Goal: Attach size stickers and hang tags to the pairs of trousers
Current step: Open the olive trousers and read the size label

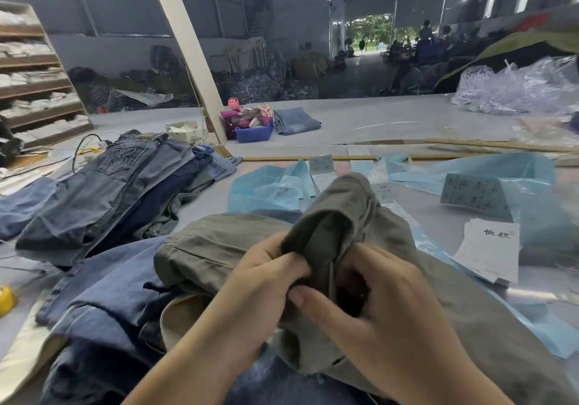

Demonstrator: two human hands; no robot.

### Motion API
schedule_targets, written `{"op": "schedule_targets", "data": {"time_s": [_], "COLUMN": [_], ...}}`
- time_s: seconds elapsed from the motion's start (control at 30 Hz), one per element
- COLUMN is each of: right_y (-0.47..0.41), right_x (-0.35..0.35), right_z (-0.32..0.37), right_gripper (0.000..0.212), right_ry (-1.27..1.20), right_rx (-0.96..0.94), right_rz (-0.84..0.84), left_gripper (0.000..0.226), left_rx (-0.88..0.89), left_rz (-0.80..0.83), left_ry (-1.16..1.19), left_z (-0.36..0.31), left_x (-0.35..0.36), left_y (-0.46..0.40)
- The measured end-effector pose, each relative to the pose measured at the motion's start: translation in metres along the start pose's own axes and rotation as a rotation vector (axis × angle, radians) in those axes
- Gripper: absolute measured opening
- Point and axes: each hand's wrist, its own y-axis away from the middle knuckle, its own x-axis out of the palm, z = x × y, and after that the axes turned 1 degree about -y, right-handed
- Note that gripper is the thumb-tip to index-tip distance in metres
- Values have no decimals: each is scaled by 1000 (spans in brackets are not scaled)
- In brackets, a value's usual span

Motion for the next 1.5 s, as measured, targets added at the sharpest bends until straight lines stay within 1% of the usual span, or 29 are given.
{"op": "schedule_targets", "data": {"time_s": [0.07,0.13,0.17,0.2,0.23,0.27,0.33,0.4,0.47,0.5,0.57,0.63,0.67,0.77,0.8,0.83,0.9,1.0,1.13,1.2,1.27,1.3,1.4,1.5], "right_y": [-3,-5,-6,-6,-6,-6,-4,-2,1,2,4,4,5,6,7,8,10,15,20,21,21,22,21,18], "right_x": [-2,-6,-7,-8,-8,-10,-13,-14,-13,-12,-10,-8,-8,-7,-6,-5,-3,0,3,5,6,6,7,8], "right_z": [-4,-13,-17,-22,-26,-30,-35,-37,-40,-41,-43,-45,-46,-52,-54,-56,-58,-62,-66,-68,-69,-69,-69,-68], "right_gripper": [52,39,32,30,34,37,28,17,12,13,12,14,13,14,14,12,12,14,14,14,14,14,13,14], "right_ry": [-47,-212,-336,-478,-609,-711,-838,-876,-888,-908,-952,-964,-966,-994,-1017,-1036,-1060,-1055,-967,-939,-921,-919,-928,-902], "right_rx": [77,107,133,168,210,254,310,337,357,374,410,409,405,411,415,414,401,398,379,369,369,372,399,447], "right_rz": [64,130,183,242,285,305,295,284,259,243,224,233,239,231,225,219,209,193,209,213,224,231,239,250], "left_gripper": [18,21,21,19,17,17,24,21,16,20,47,72,76,69,64,58,52,48,42,33,18,15,20,19], "left_rx": [18,29,33,38,47,61,112,178,242,284,452,613,681,869,880,849,721,475,317,273,266,263,241,234], "left_rz": [42,57,43,16,-23,-65,-143,-233,-304,-330,-356,-273,-199,85,160,204,203,163,137,122,109,111,118,96], "left_ry": [-1,-30,-58,-85,-119,-160,-274,-449,-689,-829,-1083,-1224,-1276,-1483,-1552,-1592,-1562,-1360,-1057,-929,-853,-826,-750,-691], "left_z": [2,4,4,4,4,4,1,-3,-1,0,2,-2,-7,-17,-17,-16,-12,-1,15,21,25,26,30,34], "left_x": [0,-1,-3,-4,-5,-6,-7,-2,3,7,14,20,23,25,24,23,20,12,3,0,-2,-3,-6,-6], "left_y": [-2,-6,-8,-10,-13,-15,-19,-20,-21,-21,-21,-24,-26,-34,-37,-39,-43,-49,-53,-54,-54,-54,-52,-51]}}
